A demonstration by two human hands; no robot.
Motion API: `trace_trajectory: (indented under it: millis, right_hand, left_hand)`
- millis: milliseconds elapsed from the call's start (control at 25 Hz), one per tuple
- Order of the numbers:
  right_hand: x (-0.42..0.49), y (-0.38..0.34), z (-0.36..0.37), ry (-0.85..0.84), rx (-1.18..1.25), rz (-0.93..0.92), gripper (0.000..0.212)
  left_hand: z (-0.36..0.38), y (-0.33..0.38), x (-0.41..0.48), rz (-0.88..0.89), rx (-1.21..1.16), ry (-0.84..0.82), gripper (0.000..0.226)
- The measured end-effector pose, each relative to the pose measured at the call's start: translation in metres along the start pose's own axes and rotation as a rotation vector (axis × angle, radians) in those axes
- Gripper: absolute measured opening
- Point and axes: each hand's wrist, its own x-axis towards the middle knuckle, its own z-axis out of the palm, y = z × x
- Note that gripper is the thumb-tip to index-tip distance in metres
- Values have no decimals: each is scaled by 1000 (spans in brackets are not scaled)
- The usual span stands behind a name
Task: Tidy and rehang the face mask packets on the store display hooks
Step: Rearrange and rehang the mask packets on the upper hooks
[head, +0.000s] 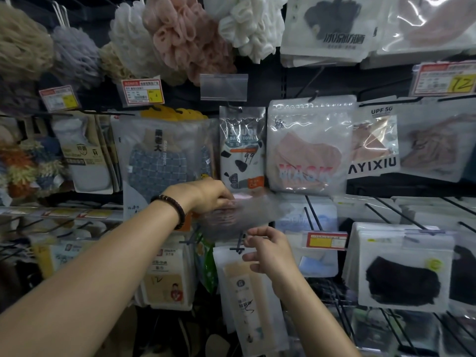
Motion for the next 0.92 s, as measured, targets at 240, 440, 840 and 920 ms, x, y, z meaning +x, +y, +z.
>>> trace_trajectory:
  millis: [240,440,840,920]
  right_hand:
    - [-4,-1,1,-5,6,8,16]
    - [-1,-8,2,33,38,-20,15]
    - [0,-31,19,-8,351,-14,38]
    - [-5,-26,22,58,341,-19,26]
  left_hand:
    - [8,2,-4,42,47,14,44]
    - [10,7,-8,19,102,106,22]
    - [55,84,-74,-113,255,494,41]
    - [64,85,-94,-118,115,488,47]
